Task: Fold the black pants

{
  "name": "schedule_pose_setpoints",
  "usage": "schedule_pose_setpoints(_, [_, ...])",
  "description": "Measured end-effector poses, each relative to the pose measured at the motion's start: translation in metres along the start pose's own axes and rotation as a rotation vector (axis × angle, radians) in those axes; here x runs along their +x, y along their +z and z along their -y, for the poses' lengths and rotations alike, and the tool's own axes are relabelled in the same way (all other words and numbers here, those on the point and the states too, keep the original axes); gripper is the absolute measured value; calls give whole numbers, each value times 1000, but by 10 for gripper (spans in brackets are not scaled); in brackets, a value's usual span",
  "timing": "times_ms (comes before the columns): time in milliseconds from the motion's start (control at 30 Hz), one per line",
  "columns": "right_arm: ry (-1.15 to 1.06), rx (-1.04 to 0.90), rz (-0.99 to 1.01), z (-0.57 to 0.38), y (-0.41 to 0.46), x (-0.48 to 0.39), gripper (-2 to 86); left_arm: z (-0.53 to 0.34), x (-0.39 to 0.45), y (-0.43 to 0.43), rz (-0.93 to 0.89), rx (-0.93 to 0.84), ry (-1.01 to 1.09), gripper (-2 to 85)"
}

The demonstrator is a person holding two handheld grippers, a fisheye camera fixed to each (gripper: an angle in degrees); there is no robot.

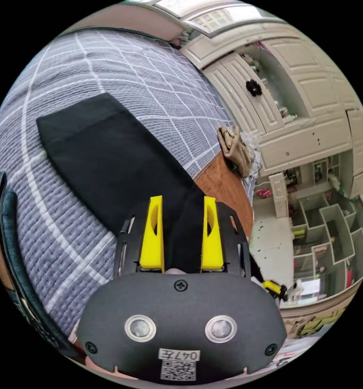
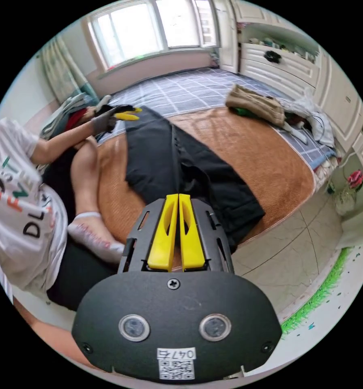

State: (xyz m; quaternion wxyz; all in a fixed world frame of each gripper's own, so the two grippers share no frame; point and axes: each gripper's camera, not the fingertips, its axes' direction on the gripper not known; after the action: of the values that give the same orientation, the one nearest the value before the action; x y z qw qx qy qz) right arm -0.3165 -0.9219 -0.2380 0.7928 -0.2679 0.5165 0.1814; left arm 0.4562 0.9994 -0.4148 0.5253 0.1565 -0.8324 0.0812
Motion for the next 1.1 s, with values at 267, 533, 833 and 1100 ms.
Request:
schedule_pose_setpoints(267, [-68, -184, 139, -48, 2, -97, -12, 1, -50, -34, -75, 106, -194, 145])
schedule_pose_setpoints(533, [-86, -271, 162, -47, -3, -106, -12, 16, -7, -65, 217, 33, -292, -8])
schedule_pose_setpoints(833, [-179, -450, 354, -42, 16, -102, -8, 42, 156, -112, 396, -2, -106, 73])
schedule_pose_setpoints(1100, [-69, -289, 347, -43, -19, -51, 22, 127, 435, -51, 453, -30, 486, 59])
